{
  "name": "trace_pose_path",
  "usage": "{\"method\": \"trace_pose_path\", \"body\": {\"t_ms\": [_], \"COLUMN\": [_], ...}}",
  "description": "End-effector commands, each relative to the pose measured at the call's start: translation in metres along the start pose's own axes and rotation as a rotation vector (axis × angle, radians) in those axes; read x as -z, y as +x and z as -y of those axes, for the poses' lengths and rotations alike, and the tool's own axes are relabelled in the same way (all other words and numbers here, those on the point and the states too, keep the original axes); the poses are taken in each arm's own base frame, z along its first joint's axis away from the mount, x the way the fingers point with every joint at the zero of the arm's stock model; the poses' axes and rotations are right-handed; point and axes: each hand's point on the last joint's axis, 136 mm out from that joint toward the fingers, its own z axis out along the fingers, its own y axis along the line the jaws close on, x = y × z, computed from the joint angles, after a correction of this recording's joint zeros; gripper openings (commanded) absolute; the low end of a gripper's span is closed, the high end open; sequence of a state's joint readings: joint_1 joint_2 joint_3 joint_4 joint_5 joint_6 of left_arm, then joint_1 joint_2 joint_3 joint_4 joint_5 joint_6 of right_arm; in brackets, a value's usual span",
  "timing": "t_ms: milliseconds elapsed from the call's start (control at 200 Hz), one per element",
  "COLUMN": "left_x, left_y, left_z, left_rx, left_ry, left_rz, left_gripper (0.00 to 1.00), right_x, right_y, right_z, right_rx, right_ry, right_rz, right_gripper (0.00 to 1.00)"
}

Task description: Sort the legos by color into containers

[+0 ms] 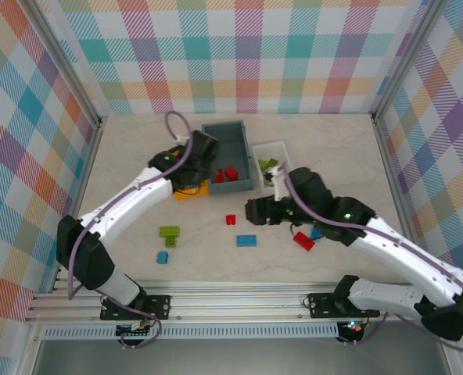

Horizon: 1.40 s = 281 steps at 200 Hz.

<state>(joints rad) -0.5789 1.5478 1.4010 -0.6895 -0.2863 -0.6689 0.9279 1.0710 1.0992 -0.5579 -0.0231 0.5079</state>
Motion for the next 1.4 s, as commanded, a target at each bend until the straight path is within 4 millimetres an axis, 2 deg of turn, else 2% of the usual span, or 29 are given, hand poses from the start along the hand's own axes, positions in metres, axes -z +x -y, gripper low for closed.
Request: {"method": "trace_pose_path", "body": {"t_ms": [0,155,340,475,575,630,830,890,975,1100,1175,1230,1290,1400], "left_x": [-0.039,-0.086,-0.124,-0.141,-0.144,-0.139,-0.096,-0.074,-0.032,0.041,0.080,0.100,0.123,0.159], "left_y": [-0.005,-0.021,-0.029,-0.029,-0.028,-0.030,-0.049,-0.055,-0.063,-0.060,-0.044,-0.030,-0.013,0.014], "left_z": [-0.020,-0.039,-0.051,-0.057,-0.058,-0.058,-0.048,-0.045,-0.048,-0.086,-0.109,-0.123,-0.142,-0.175], "left_rx": [-0.037,-0.037,-0.041,-0.040,-0.040,-0.035,0.006,0.016,0.050,0.130,0.191,0.231,0.272,0.342], "left_ry": [-0.002,-0.056,-0.114,-0.143,-0.149,-0.146,-0.082,-0.059,-0.036,-0.105,-0.108,-0.096,-0.098,-0.096], "left_rz": [-0.052,-0.098,-0.141,-0.183,-0.203,-0.196,-0.132,-0.098,-0.032,0.072,0.124,0.148,0.177,0.241], "left_gripper": [0.27,0.27,0.29,0.34,0.48,0.52,0.54,0.53,0.52,0.52,0.53,0.53,0.53,0.55], "right_x": [-0.014,-0.034,-0.044,-0.046,-0.050,-0.055,-0.069,-0.076,-0.092,-0.141,-0.176,-0.203,-0.226,-0.258], "right_y": [-0.022,-0.024,-0.021,-0.018,-0.013,-0.010,0.003,0.006,0.013,0.039,0.064,0.083,0.092,0.091], "right_z": [-0.032,-0.051,-0.050,-0.046,-0.043,-0.040,-0.035,-0.035,-0.036,-0.047,-0.059,-0.064,-0.065,-0.064], "right_rx": [0.073,0.090,0.088,0.083,0.081,0.080,0.076,0.082,0.107,0.210,0.310,0.368,0.415,0.464], "right_ry": [-0.066,-0.077,-0.063,-0.050,-0.036,-0.028,-0.020,-0.020,-0.011,-0.003,-0.017,-0.028,-0.012,0.036], "right_rz": [0.112,0.127,0.113,0.105,0.085,0.069,0.027,0.008,-0.023,-0.132,-0.220,-0.295,-0.341,-0.380], "right_gripper": [0.63,0.63,0.63,0.63,0.63,0.64,0.64,0.64,0.64,0.64,0.65,0.68,0.72,0.80]}}
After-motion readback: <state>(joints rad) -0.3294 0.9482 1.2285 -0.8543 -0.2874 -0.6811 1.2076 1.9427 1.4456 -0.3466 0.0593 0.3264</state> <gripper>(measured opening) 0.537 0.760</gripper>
